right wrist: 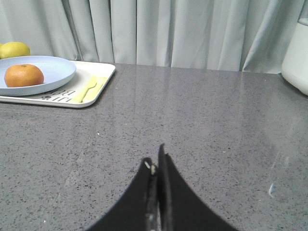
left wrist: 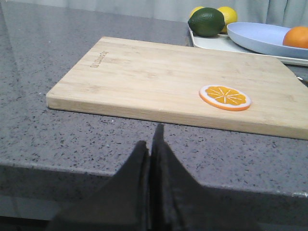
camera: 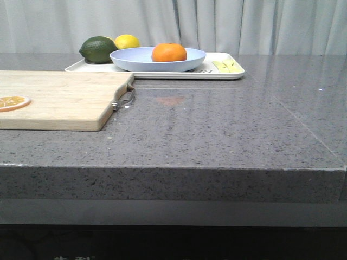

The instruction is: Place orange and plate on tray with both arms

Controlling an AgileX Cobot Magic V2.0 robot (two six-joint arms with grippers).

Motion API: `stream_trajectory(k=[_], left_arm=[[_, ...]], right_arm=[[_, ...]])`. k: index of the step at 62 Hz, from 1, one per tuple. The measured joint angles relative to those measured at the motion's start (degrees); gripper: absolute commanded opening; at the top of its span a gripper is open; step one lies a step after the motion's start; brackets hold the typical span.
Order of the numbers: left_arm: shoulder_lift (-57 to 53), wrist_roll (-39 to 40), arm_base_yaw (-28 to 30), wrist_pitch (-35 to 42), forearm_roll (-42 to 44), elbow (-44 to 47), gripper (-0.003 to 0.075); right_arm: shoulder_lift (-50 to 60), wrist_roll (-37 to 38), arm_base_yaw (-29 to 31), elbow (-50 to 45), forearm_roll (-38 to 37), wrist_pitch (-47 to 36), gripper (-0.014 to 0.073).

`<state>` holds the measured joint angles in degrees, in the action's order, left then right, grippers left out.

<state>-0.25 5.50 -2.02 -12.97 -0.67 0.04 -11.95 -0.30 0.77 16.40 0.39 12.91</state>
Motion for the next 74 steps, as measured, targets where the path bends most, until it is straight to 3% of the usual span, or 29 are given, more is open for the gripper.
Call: stream_trajectory(k=[54, 74], left_arm=[[0.00, 0.00, 0.00, 0.00, -0.09, 0.00, -0.0018], [0.00, 0.00, 0.00, 0.00, -0.09, 0.00, -0.0018]], right_arm=[[0.00, -0.09, 0.00, 0.00, 0.00, -0.10, -0.0067], [4.32, -0.09, -5.36, -9.39, -0.39, -3.02, -0.0067]])
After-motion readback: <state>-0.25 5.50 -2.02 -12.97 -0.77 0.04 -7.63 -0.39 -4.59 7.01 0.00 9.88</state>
